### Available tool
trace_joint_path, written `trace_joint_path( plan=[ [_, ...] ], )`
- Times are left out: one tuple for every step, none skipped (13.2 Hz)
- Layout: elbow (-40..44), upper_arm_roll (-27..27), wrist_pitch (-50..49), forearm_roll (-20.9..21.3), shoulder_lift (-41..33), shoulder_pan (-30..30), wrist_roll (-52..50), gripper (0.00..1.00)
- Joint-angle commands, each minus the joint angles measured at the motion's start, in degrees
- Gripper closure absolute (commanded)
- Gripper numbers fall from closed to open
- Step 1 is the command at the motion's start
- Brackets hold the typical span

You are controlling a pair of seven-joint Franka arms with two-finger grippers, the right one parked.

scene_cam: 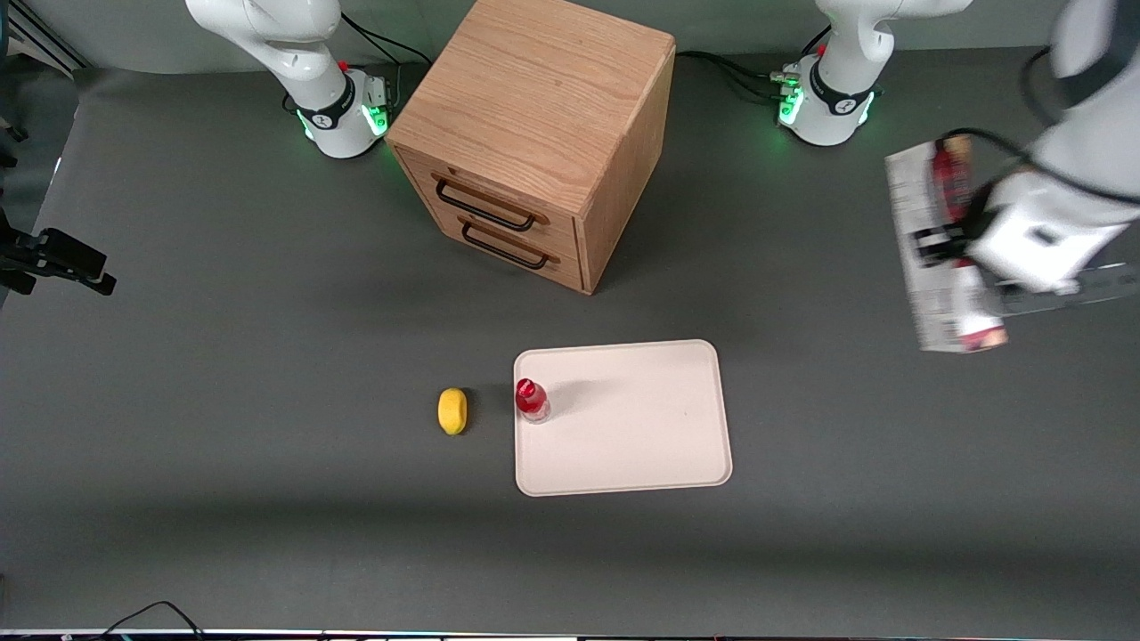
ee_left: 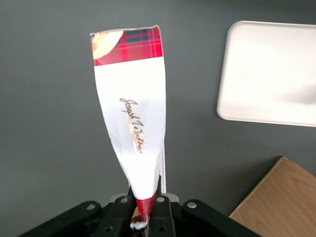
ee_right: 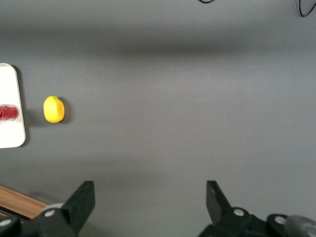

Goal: Place red cookie box on tray
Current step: 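Lift the cookie box upright with the left gripper, then carry the box over the white tray and lower it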

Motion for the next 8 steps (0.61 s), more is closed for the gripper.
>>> trace_joint_path(
  plan=[
    [-3.48, -4.82, 8.07, 0.49, 1.68, -0.36, -0.75, 1.0],
    [-3.48, -6.49, 10.53, 0.84, 3.35, -0.71, -0.84, 1.0],
    [-3.57, -7.63, 12.9, 1.37, 4.67, -1.41, -1.01, 1.0],
    [-3.57, -7.99, 14.75, 3.2, 6.25, -2.64, -1.1, 1.0],
    [-3.57, -8.08, 16.34, 5.14, 7.75, -3.87, -2.58, 1.0],
    [-3.57, -8.17, 18.36, 6.29, 9.68, -5.1, -5.64, 1.0],
    [-3.66, -8.52, 20.9, 6.56, 11.26, -5.98, -8.28, 1.0],
    [-3.66, -8.96, 23.62, 7.52, 13.1, -6.16, -9.79, 1.0]
  ],
)
